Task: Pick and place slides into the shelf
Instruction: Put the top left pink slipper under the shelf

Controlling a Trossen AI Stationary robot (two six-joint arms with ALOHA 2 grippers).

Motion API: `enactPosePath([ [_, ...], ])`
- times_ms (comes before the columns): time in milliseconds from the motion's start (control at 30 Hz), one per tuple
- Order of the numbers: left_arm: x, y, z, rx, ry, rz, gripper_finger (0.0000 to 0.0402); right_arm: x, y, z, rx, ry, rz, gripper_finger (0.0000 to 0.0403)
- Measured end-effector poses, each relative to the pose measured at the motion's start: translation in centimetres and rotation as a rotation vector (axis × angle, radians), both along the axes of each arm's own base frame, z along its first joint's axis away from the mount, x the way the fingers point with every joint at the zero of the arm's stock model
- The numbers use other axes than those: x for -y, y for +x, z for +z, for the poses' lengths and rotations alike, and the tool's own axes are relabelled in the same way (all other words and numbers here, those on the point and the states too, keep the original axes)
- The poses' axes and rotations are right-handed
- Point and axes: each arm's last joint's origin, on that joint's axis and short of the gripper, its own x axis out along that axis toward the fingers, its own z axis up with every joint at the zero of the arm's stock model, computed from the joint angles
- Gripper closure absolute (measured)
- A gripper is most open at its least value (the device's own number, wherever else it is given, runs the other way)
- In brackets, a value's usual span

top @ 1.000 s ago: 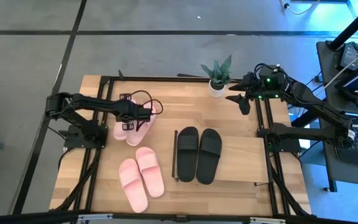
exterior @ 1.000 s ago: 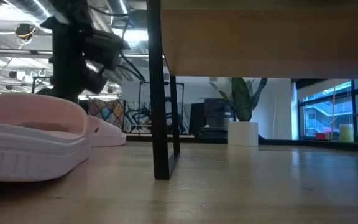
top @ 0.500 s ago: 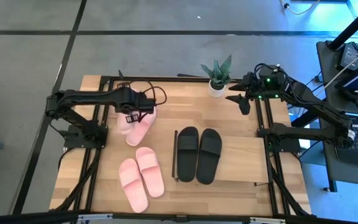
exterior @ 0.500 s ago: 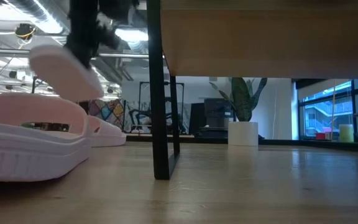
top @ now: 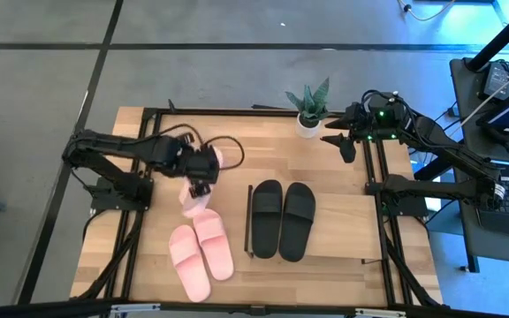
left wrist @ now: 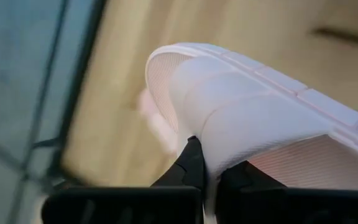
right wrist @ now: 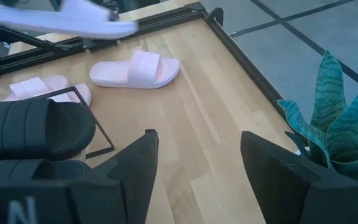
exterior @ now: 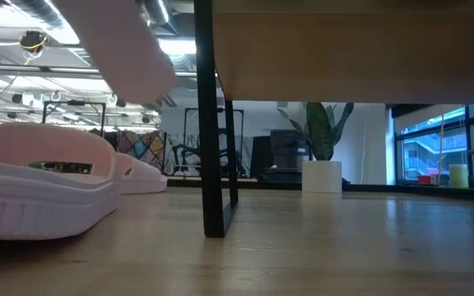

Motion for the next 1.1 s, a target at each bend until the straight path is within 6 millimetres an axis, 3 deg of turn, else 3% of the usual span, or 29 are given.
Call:
enactPosePath([
  [167, 4.0, 0.2, 1.5, 0.148, -0.144, -0.081, 0.0401, 0.0, 0.0, 0.0, 0.011, 0.042, -0.024, 0.0175],
  [467, 11.6, -0.7, 3.9, 0.361, -0.571, -0.215, 0.0401, 0.0, 0.0, 0.0, 0.018, 0.066, -0.038, 0.0175],
  [667, 17.1, 1.2, 5.0, 0.644, -0.753, -0.355, 0.0401, 0.0, 0.0, 0.0, 0.017, 0.065, -0.037, 0.0175],
  [867, 21.6, 4.2, 2.4, 0.753, -0.718, -0.434, 0.0401, 0.0, 0.0, 0.0, 0.017, 0.063, -0.036, 0.0175],
  [1100, 24.9, 7.6, -2.2, 0.779, -0.693, -0.393, 0.0401, -0.1, -0.2, -0.4, -0.032, 0.083, -0.033, 0.0175],
])
